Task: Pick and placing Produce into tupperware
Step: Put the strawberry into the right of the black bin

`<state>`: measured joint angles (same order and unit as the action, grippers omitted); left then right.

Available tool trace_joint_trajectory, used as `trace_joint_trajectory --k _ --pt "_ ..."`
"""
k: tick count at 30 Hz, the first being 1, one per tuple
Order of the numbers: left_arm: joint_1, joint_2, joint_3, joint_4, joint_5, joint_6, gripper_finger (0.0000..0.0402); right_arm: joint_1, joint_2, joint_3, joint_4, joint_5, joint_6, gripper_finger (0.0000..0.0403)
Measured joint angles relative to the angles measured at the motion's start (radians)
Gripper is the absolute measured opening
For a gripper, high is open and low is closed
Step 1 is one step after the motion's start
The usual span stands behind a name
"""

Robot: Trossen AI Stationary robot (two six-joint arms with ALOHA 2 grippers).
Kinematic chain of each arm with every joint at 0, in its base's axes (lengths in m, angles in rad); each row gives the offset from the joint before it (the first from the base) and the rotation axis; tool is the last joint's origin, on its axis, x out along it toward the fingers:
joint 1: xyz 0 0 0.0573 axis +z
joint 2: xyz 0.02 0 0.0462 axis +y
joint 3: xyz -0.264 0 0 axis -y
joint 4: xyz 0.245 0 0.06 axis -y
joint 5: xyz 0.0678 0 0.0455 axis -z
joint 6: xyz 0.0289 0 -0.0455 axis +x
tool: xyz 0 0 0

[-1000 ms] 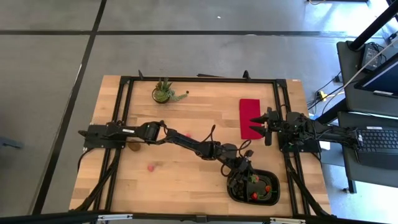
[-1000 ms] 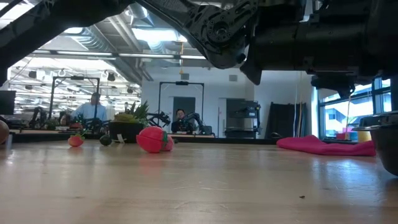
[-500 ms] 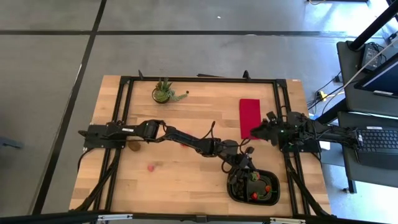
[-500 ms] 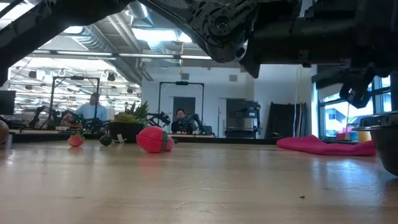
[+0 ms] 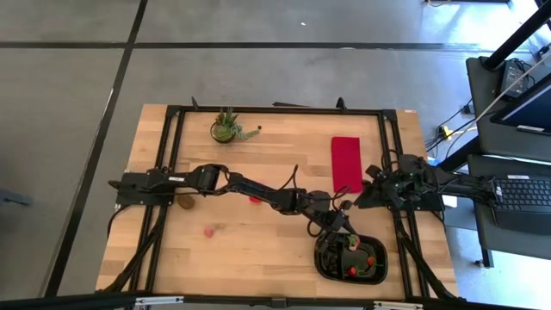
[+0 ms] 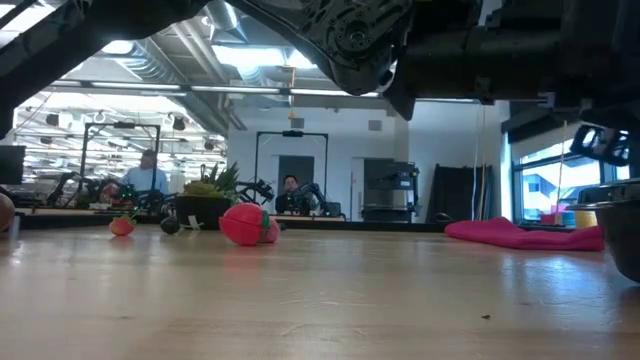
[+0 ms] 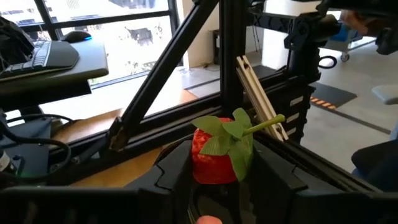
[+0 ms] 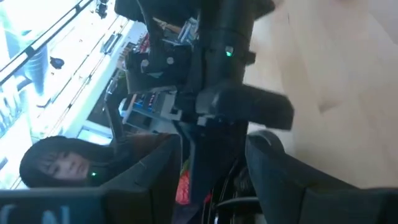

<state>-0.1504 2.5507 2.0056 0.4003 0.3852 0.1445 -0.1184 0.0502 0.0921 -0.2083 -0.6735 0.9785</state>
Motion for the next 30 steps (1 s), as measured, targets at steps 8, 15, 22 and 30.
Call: trace_joint_trajectory --k 8,15,22,30 --pt "-0.024 -0.001 0.0 -0.012 -0.035 0.033 0.0149 0.0 0.0 0.0 -0.006 0.023 0.009 0.0184" --pt "-0.031 -0.001 0.0 -0.009 -0.043 0.046 0.0175 0.0 0.0 0.0 -0.007 0.025 0.009 0.0184" --pt "-0.031 -0.001 0.0 -0.01 -0.104 0.044 0.0178 0.0 0.0 0.0 -0.007 0.026 0.009 0.0184" --pt "-0.017 -0.096 -0.002 -0.225 -0.113 0.066 0.0167 0.0 0.0 0.0 -0.004 0.027 0.009 0.0184"
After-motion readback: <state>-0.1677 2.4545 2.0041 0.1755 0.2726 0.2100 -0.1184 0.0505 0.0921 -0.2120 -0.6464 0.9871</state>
